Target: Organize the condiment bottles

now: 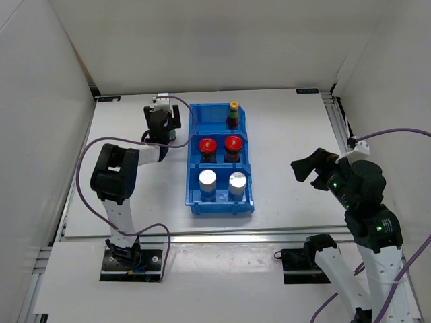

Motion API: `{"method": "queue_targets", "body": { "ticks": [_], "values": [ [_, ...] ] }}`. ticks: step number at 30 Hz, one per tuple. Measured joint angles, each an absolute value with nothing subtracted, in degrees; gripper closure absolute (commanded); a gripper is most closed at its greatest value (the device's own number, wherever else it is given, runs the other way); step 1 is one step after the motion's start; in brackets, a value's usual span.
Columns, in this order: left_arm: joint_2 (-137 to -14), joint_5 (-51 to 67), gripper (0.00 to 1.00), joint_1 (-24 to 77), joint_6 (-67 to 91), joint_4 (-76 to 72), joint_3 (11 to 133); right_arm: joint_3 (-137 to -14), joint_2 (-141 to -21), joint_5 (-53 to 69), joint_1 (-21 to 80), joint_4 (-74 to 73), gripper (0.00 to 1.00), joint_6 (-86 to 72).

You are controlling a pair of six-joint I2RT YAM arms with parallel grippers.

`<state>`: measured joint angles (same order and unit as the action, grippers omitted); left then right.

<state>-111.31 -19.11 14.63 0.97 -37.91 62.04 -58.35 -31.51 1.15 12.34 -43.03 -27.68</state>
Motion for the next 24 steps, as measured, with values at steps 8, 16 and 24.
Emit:
{"method": "queue_targets", "body": {
  "ticks": [8,16,24],
  "values": [
    [-112.18,-17.08,0.70,14.13,1.83,-39.57,62.76,-58.46,-31.53,1.69,12.34,-44.07,0.00,-27.29],
    [-112.03,-15.68,0.89,13.72,0.23,-39.40,62.83,-58.46,-32.14,2.17,12.34,-44.05,0.00,-27.73],
    [-110.56,-14.48,0.89,13.69,0.08,-32.49,66.81,-58.46,-32.23,3.05,12.34,-44.07,0.00,-27.92]
  ]
}}
